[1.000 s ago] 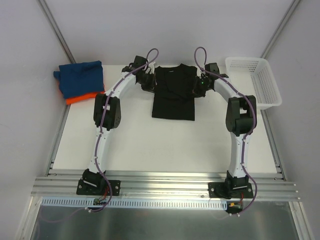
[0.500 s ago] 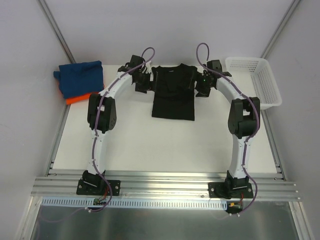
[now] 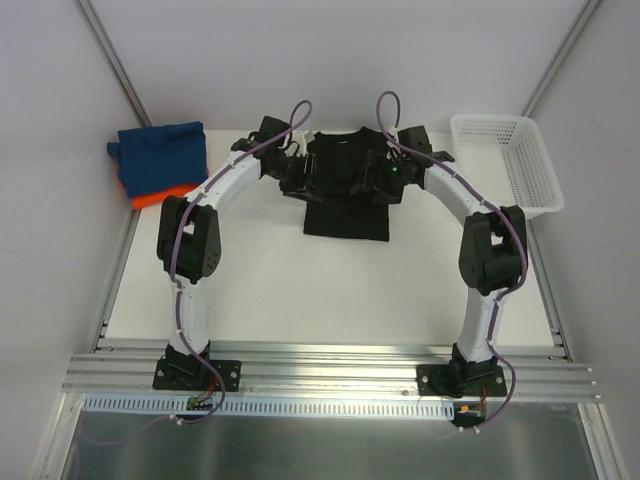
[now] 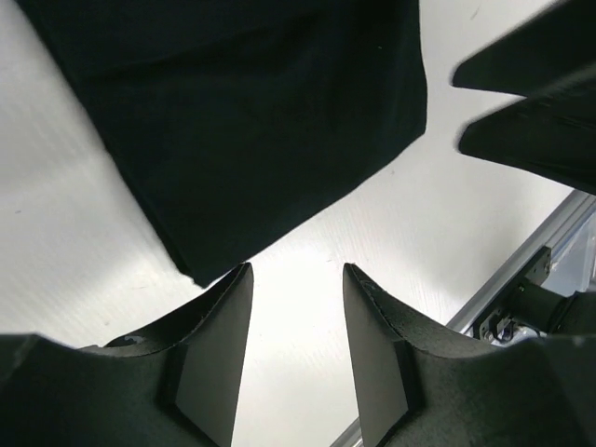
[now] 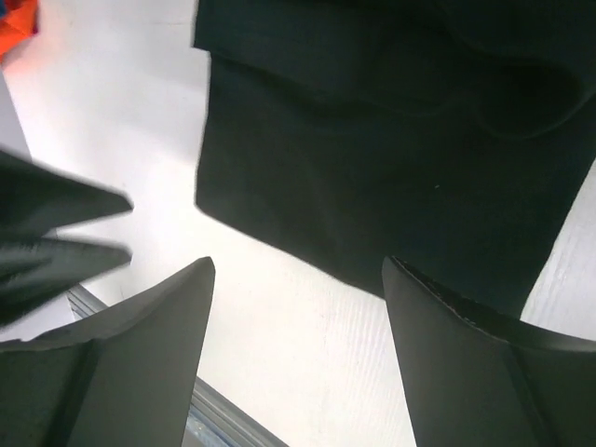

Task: Fold and stack the t-shirts
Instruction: Fold the tshirt

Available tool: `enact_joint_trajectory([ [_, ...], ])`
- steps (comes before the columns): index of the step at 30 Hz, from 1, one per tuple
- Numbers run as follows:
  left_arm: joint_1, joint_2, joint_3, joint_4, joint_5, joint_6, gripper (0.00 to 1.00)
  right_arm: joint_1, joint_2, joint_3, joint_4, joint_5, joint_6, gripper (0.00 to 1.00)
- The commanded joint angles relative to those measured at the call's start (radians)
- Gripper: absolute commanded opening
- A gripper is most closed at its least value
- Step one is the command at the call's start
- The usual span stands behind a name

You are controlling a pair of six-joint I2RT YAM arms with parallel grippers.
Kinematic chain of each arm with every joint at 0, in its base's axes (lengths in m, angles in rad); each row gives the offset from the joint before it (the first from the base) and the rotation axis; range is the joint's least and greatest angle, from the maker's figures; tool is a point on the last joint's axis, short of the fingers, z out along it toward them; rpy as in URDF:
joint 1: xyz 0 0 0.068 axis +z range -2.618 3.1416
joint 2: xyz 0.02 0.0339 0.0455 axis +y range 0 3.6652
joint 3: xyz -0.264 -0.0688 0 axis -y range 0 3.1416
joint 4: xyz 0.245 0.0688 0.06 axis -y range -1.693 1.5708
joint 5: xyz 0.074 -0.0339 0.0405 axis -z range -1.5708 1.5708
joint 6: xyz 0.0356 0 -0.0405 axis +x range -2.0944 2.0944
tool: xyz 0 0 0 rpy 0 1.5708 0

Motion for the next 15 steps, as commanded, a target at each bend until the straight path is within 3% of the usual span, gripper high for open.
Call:
enact_joint_trajectory([
  [1, -0.048, -0.013, 0.004, 0.006, 0.040, 0.024, 0.44, -0.019, 0.065, 0.015, 0.018, -0.034, 0.044, 0.76],
  [4, -0.092, -0.017, -0.007, -0.005, -0.003, 0.100, 0.44, -0.027, 0.125, 0.057, 0.034, -0.037, 0.052, 0.76],
  [10, -0.147, -0.008, -0.091, -0.012, 0.007, 0.086, 0.46, -0.048, 0.251, 0.221, 0.051, -0.014, 0.064, 0.76],
  [15, -0.158, 0.067, -0.058, -0.012, 0.012, 0.095, 0.44, -0.054, 0.352, 0.324, 0.044, -0.025, 0.092, 0.76],
])
